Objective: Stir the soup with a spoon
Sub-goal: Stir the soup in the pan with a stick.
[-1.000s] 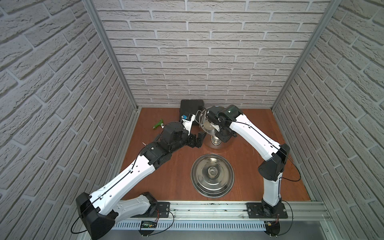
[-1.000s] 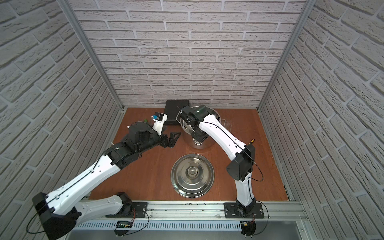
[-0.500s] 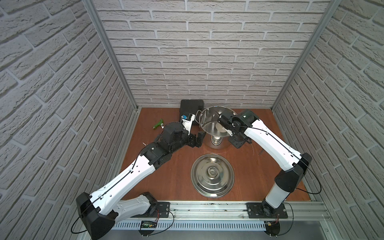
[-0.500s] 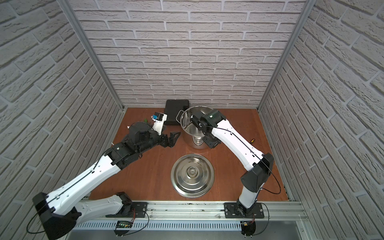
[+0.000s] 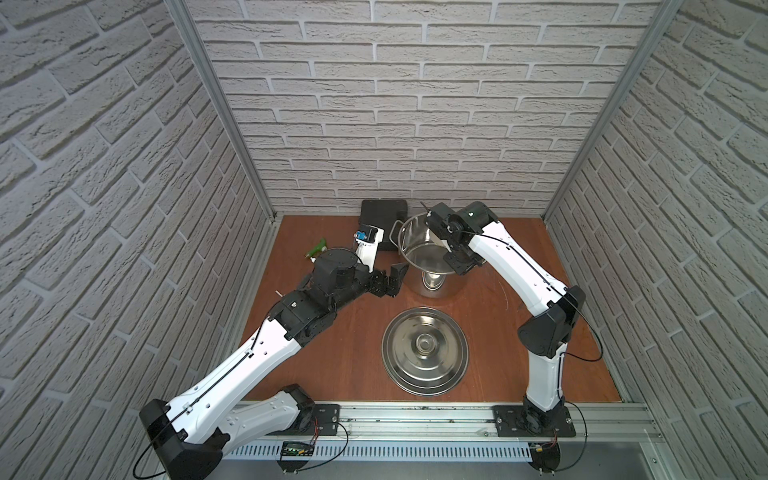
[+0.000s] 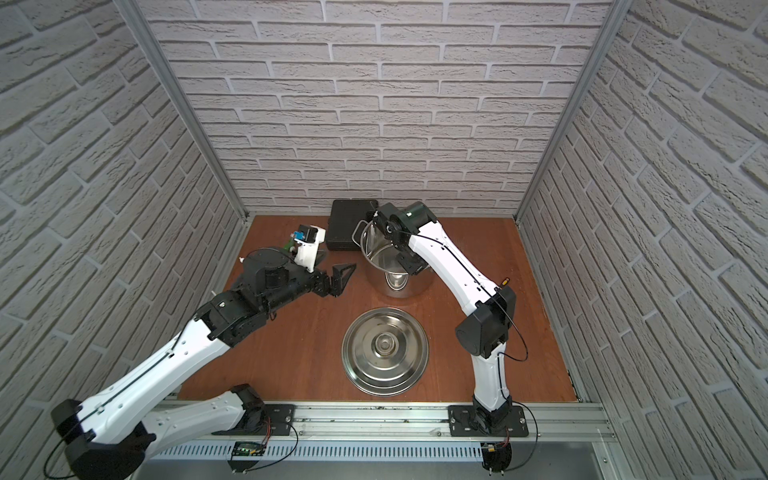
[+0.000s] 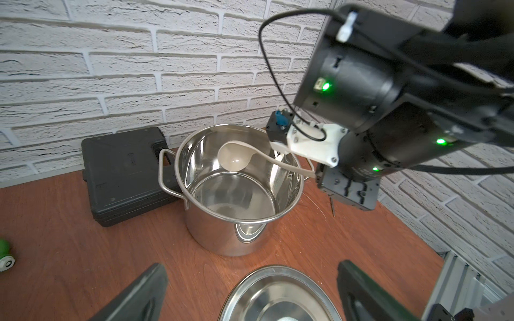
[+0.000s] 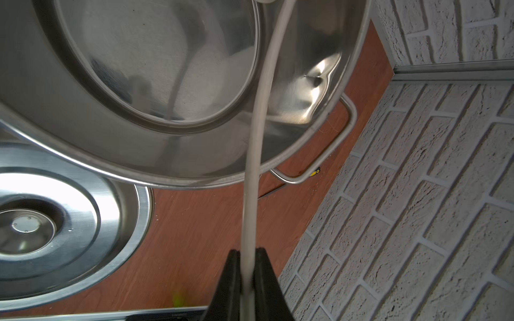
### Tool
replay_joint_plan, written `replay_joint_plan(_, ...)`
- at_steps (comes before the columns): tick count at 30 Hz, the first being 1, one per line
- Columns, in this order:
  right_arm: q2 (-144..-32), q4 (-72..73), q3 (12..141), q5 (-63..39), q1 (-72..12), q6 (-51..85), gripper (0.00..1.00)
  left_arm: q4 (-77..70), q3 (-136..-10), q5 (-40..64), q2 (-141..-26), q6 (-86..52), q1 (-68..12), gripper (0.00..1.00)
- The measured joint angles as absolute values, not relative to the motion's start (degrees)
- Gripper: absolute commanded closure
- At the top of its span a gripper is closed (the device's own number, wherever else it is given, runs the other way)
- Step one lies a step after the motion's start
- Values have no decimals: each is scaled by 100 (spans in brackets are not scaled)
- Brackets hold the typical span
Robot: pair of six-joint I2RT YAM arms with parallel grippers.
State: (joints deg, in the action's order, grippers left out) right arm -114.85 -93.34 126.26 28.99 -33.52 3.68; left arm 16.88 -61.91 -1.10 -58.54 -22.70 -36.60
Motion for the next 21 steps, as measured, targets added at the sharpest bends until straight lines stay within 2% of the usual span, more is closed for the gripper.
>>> replay_joint_plan(10, -11789, -9321, 12680, 2655, -4064, 521, 98, 1791, -5957, -158, -5621, -2281, -3660, 2)
replay_joint_plan(21, -10313, -9336, 11085, 2711, -3918, 663, 98, 1772, -5942, -196, -5745, -2298, -3660, 2)
